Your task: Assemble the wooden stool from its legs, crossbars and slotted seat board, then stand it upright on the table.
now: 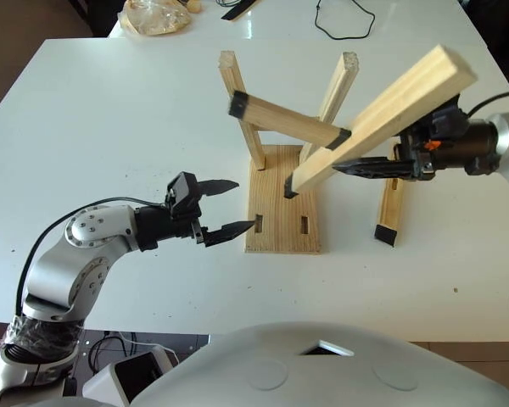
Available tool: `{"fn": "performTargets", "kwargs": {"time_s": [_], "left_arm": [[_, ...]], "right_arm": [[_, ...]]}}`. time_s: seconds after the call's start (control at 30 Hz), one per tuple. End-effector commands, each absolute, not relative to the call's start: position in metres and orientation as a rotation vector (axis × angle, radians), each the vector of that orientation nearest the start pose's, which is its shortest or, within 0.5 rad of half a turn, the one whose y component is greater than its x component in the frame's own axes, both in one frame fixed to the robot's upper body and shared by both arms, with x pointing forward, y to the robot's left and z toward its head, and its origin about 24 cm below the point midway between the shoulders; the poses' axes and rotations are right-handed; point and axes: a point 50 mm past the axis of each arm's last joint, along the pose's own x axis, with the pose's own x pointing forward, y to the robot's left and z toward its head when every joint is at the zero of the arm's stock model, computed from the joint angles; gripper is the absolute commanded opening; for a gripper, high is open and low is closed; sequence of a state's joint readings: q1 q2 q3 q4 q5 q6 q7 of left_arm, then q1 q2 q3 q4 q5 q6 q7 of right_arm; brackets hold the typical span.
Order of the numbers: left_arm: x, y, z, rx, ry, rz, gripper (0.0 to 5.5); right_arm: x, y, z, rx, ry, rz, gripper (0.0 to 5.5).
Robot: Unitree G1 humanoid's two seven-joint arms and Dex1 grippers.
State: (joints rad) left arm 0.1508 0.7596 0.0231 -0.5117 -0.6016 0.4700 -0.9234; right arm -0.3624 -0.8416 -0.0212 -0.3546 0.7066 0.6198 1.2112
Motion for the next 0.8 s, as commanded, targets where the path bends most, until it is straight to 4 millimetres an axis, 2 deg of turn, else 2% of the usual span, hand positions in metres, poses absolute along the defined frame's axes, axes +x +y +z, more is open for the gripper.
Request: {"fn": "performTargets", "kwargs": {"time_s": [0.03, 0.13, 0.3, 0.47, 0.7, 0.8], "left_arm": [[0.188, 0.190, 0.102, 0.106, 0.298, -1.117, 4.36], [0.188, 0.195, 0.094, 0.126, 0.325, -1.089, 4.36], [0.184, 0.208, 0.079, 0.193, 0.395, -1.059, 4.36], [0.182, 0.207, 0.065, 0.223, 0.421, -1.062, 4.36], [0.176, 0.214, 0.045, 0.324, 0.505, -1.080, 4.36], [0.177, 0.208, 0.047, 0.269, 0.475, -1.088, 4.36]], "right_arm": [[0.236, -0.185, 0.176, -0.273, 0.201, 1.435, 2.03], [0.229, -0.181, 0.167, -0.290, 0.232, 1.480, 2.03], [0.225, -0.187, 0.154, -0.346, 0.289, 1.505, 2.03], [0.219, -0.181, 0.142, -0.348, 0.317, 1.548, 2.01], [0.221, -0.174, 0.142, -0.354, 0.290, 1.562, 2.00], [0.224, -0.174, 0.140, -0.370, 0.290, 1.555, 2.00]]}}
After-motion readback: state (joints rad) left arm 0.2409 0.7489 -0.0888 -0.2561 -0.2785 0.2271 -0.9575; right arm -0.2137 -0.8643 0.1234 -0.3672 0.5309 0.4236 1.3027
